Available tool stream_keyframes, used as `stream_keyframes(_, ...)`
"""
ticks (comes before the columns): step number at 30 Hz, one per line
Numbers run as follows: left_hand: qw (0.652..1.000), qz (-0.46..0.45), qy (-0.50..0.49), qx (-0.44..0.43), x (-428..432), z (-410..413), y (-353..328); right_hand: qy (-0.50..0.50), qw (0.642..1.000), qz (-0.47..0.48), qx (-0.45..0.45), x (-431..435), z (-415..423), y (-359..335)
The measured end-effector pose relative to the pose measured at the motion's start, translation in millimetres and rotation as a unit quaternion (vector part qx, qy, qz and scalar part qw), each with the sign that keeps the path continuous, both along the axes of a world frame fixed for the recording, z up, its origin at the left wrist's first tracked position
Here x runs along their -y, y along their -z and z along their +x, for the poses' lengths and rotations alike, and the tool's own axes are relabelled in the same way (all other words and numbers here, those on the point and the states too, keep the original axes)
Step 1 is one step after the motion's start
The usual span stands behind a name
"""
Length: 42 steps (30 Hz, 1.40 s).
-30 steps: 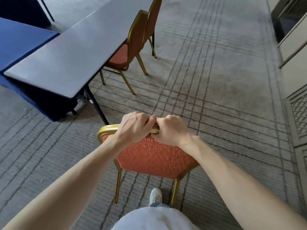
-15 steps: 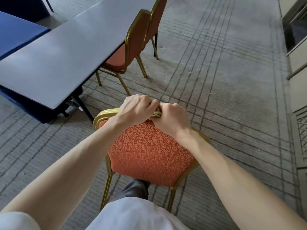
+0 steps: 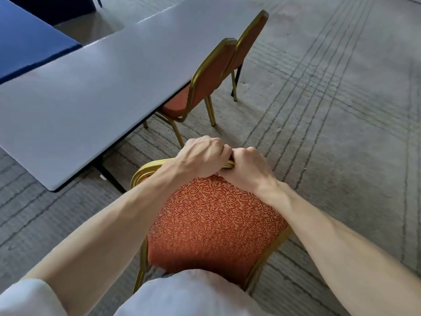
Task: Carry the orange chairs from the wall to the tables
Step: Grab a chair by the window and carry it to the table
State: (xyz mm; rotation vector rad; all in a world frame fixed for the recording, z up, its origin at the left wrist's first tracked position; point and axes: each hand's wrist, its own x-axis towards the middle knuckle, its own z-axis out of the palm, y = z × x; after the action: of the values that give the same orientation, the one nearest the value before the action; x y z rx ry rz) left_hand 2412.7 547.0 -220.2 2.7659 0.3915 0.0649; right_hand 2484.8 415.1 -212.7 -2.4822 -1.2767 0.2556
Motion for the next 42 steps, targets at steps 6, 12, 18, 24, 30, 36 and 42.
stream_keyframes(6, 0.990, -0.024, -0.136, 0.022, -61, -17, -23, -0.162, 0.987, -0.002, -0.004, -86, 19, -24)
stream_keyframes(12, 0.960, -0.057, -0.269, 0.043, -48, -29, -9, -0.316, 0.948, -0.034, 0.010, -115, 35, -19)
stream_keyframes(18, 0.927, -0.056, -0.365, 0.070, -39, 10, -1, -0.408, 0.912, -0.024, 0.035, -135, 86, -11)
stream_keyframes(24, 0.874, -0.084, -0.478, 0.034, -32, 77, 23, -0.455, 0.887, -0.075, 0.001, -154, 150, 21)
stream_keyframes(30, 0.838, -0.055, -0.542, 0.038, -20, 105, 37, -0.513, 0.855, -0.077, 0.002, -162, 179, 34)
stream_keyframes(36, 0.805, -0.026, -0.588, 0.073, -25, 101, 36, -0.537, 0.842, -0.044, -0.014, -190, 179, 38)
stream_keyframes(42, 0.811, -0.042, -0.580, 0.066, -67, 96, 33, -0.532, 0.846, -0.036, -0.017, -221, 177, 34)
